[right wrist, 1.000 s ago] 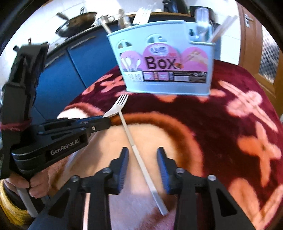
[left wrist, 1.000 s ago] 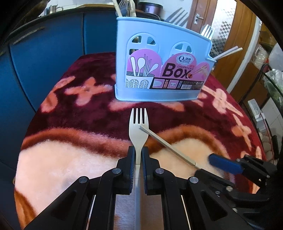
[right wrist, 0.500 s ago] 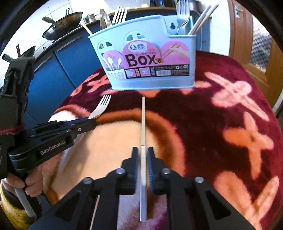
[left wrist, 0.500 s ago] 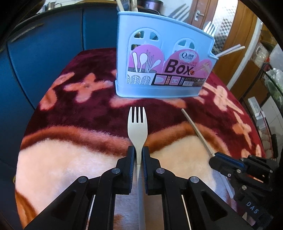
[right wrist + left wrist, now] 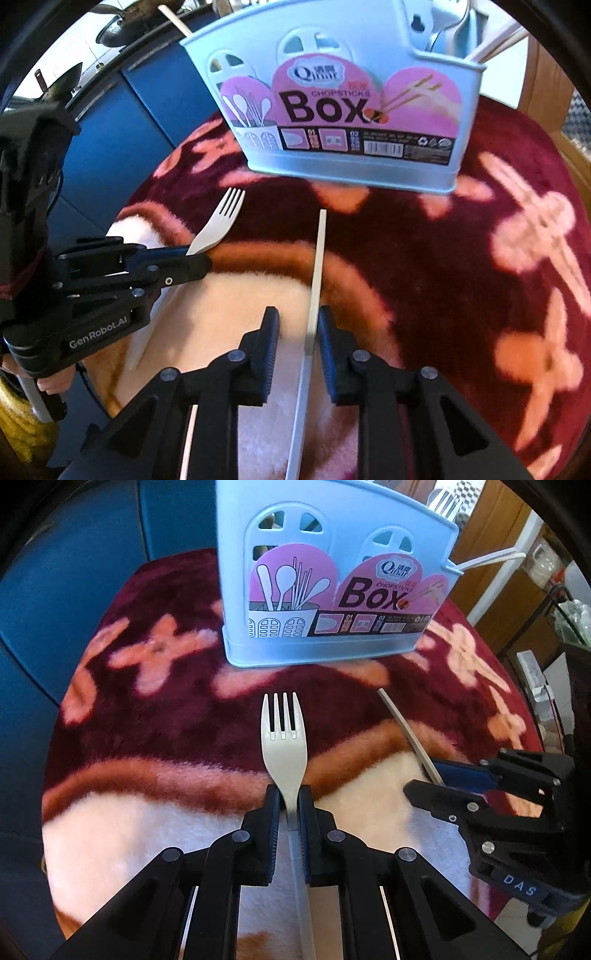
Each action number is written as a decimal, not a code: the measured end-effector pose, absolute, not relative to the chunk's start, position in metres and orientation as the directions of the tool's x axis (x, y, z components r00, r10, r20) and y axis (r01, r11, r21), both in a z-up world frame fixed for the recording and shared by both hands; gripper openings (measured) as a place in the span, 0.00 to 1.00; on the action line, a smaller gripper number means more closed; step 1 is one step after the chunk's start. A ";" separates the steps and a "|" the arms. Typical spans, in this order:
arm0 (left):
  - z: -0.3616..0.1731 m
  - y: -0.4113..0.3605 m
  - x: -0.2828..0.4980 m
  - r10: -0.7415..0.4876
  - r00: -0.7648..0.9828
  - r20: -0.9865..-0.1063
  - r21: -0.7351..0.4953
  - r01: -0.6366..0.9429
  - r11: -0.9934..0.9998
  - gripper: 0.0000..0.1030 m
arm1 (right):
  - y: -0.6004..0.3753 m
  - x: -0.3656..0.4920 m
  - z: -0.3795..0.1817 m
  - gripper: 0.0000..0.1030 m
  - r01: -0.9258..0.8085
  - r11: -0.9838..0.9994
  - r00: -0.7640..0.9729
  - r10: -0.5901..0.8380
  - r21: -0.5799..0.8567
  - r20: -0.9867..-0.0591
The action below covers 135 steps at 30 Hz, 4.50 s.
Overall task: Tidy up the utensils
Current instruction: 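Lift the fork with the left gripper while the right gripper lifts the chopstick toward the caddy, then lower the white fork and the chopstick into the caddy with both grippers, then open both grippers to release the fork and chopstick into the caddy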
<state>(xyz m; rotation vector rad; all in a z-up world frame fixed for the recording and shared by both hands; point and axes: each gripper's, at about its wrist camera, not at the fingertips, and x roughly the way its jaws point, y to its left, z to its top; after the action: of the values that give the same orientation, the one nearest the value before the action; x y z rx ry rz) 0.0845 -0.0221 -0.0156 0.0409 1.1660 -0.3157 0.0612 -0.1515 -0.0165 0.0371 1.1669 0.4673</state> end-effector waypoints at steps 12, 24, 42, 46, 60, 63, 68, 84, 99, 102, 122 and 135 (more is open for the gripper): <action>-0.014 -0.027 0.086 -0.192 0.355 -0.915 -0.084 0.297 0.951 0.09 | -0.162 0.071 -0.019 0.14 -0.299 0.896 0.239 0.404 0.329 -0.883; 0.008 -0.012 0.050 -0.323 0.470 -0.822 -0.209 0.279 0.937 0.07 | -0.189 0.037 -0.002 0.07 -0.233 0.889 0.400 0.456 0.393 -0.795; 0.096 -0.014 0.033 -0.377 0.712 -0.593 -0.242 0.289 0.926 0.06 | -0.216 -0.004 0.091 0.06 -0.274 0.908 0.744 0.408 0.315 -0.529; 0.111 -0.012 0.040 -0.381 0.729 -0.569 -0.251 0.287 0.925 0.06 | -0.218 0.000 0.109 0.06 -0.267 0.918 0.784 0.384 0.294 -0.487; 0.177 -0.008 0.077 -0.290 0.836 -0.466 -0.170 0.237 0.957 0.06 | -0.237 0.022 0.122 0.06 -0.224 0.925 0.827 0.347 0.306 -0.443; 0.184 -0.008 0.088 -0.253 0.858 -0.446 -0.148 0.208 0.967 0.06 | -0.239 0.024 0.121 0.06 -0.221 0.928 0.829 0.341 0.301 -0.443; 0.184 -0.010 0.108 -0.222 0.867 -0.445 -0.145 0.175 0.974 0.06 | -0.240 0.028 0.121 0.07 -0.217 0.931 0.835 0.333 0.294 -0.437; 0.126 -0.017 0.145 -0.207 0.822 -0.530 -0.132 0.161 0.978 0.07 | -0.230 0.061 0.139 0.06 -0.155 0.969 0.908 0.216 0.191 -0.358; 0.099 -0.019 0.156 -0.223 0.791 -0.569 -0.129 0.182 0.975 0.07 | -0.209 0.131 0.122 0.07 -0.137 0.975 0.897 0.198 0.177 -0.395; 0.097 -0.018 0.159 -0.228 0.784 -0.577 -0.135 0.184 0.974 0.07 | -0.207 0.133 0.112 0.07 -0.148 0.971 0.878 0.216 0.186 -0.428; 0.128 -0.012 0.124 -0.239 0.794 -0.560 -0.153 0.184 0.971 0.32 | -0.213 0.083 0.146 0.30 -0.197 0.941 0.878 0.294 0.276 -0.376; 0.166 -0.003 0.058 -0.221 0.827 -0.516 -0.110 0.192 0.975 0.40 | -0.202 0.022 0.169 0.42 -0.233 0.930 0.879 0.327 0.286 -0.346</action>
<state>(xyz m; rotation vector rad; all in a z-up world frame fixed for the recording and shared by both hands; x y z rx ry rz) 0.0578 -0.0032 0.1663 -0.0546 0.5549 -0.2194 0.0216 -0.2019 0.1692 0.2400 0.4007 0.2945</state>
